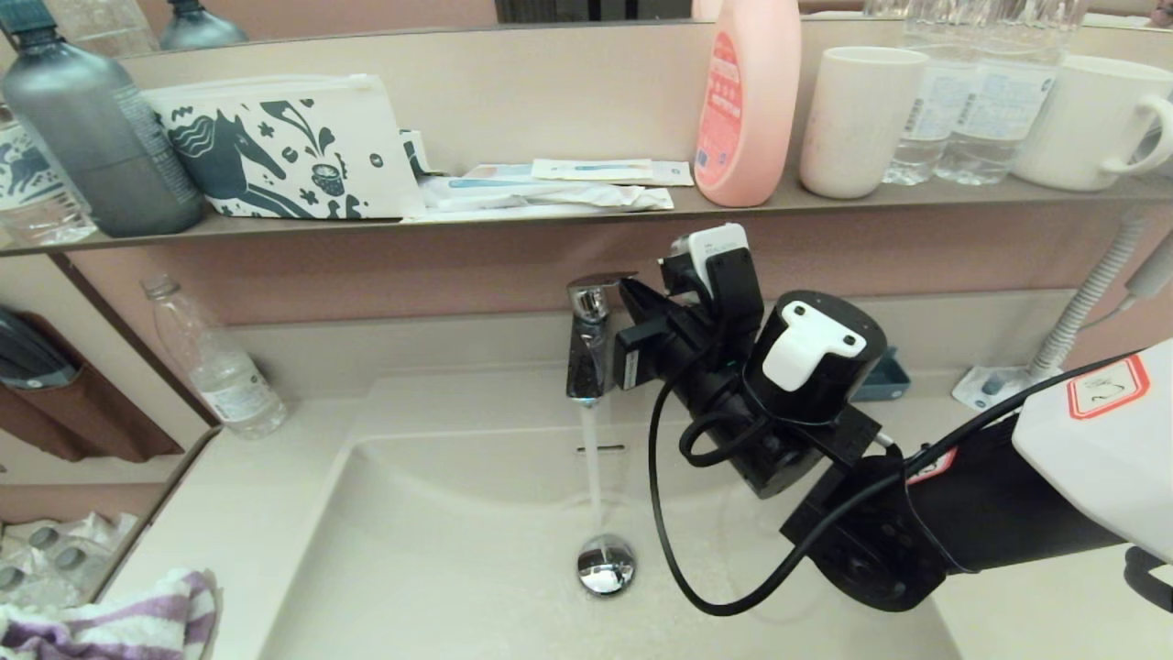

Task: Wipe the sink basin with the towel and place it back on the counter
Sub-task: Turn off the faucet

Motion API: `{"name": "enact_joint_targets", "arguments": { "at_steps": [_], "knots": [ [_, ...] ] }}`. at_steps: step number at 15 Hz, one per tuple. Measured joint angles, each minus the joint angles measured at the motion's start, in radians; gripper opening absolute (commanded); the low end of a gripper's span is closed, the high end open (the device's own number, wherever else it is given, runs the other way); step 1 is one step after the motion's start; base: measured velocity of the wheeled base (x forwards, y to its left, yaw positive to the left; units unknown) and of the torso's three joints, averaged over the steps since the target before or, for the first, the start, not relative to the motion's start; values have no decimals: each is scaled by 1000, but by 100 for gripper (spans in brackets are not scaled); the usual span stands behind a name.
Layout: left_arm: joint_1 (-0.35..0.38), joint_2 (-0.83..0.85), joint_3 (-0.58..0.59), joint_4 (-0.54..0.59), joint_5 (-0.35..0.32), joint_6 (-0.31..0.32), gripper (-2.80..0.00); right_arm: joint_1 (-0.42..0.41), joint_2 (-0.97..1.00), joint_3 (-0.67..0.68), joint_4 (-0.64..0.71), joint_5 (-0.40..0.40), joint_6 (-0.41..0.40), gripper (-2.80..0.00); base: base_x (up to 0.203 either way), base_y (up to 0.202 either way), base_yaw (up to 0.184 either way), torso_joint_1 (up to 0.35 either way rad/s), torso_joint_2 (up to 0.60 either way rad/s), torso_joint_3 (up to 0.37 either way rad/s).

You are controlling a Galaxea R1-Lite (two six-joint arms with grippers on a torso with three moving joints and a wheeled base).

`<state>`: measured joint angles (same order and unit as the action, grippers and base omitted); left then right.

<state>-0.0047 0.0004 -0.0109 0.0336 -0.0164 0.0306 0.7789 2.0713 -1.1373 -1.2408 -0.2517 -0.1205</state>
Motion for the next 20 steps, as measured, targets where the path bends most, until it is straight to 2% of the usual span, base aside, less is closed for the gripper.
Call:
{"name": "enact_joint_targets", "arguments": {
  "at_steps": [5,10,20],
  "knots": [
    [0,0,0,0,0,0,-280,-11,36,-114,56,1,-12,-280,0,0,0,0,0,0],
    [0,0,0,0,0,0,-280,-37,94,-197,98,12,-60,-280,0,0,0,0,0,0],
    [0,0,0,0,0,0,-280,-38,32,-30,90,2,-88,-280,0,0,0,0,0,0]
  ]
}}
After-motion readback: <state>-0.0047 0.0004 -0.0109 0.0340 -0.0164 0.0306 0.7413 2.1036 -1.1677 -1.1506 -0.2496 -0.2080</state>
